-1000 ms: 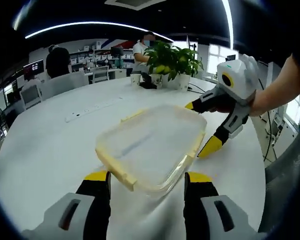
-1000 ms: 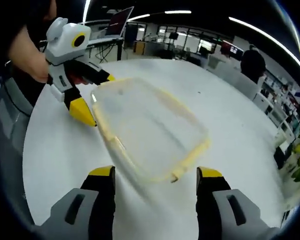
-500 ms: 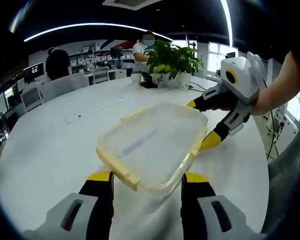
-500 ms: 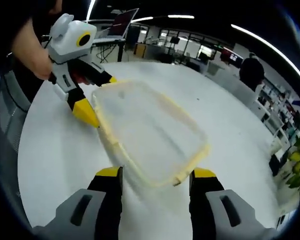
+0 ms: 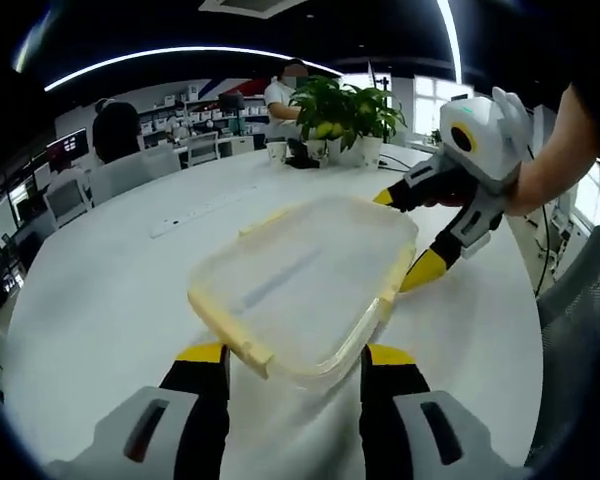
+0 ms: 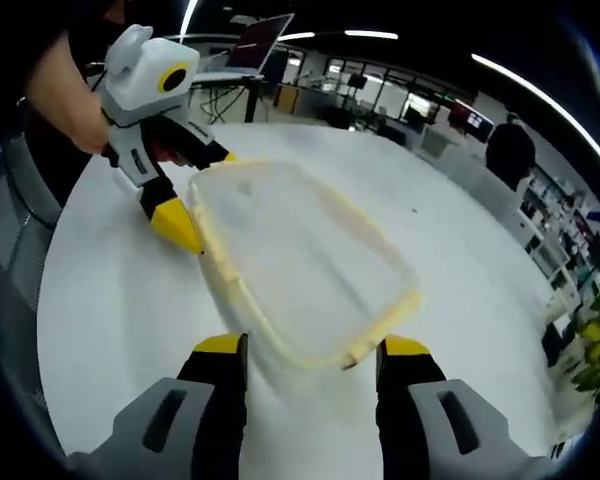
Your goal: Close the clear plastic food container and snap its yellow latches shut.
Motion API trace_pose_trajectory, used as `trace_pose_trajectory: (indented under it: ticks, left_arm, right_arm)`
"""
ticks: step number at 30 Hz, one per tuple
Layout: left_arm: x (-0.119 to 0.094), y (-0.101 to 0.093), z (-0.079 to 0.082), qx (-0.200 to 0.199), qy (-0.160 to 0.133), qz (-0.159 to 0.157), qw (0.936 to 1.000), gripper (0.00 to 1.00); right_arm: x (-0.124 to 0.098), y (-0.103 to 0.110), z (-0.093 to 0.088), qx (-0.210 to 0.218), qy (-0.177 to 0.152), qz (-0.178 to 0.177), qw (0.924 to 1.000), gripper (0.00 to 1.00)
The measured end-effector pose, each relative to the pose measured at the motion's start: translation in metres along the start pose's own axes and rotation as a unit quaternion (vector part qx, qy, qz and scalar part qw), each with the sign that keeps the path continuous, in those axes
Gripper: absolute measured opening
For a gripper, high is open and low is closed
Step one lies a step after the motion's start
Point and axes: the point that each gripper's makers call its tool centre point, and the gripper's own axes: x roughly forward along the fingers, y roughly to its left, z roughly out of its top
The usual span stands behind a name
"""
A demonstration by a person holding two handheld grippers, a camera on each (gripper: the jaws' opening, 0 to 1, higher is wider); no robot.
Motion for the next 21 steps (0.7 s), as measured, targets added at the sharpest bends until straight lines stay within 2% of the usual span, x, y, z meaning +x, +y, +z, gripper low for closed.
trace_pose_trajectory:
  ticks: [8,17,19,21]
  left_arm:
    - [-0.010,0.017,-0.008,0.001,0.005,0.006,1.0000,0.45]
    - [-0.017,0.019,-0.012,-0.002,0.009,0.013,0.9999,0.44]
    - [-0.020,0.019,-0.013,-0.014,0.006,0.018,0.9997,0.44]
    - [-0.026,0.021,-0.015,-0.044,0.001,0.036,0.9984,0.45]
  right_arm:
    - [0.011,0.010,0.014,0.002,0.004,-0.007,1.0000,0.47]
    - [0.014,0.013,0.016,-0.001,0.007,-0.003,1.0000,0.47]
    - [0.012,0.008,0.015,-0.005,0.014,-0.014,0.9998,0.48]
    - [0.005,0.004,0.015,0.011,0.013,-0.024,0.9996,0.49]
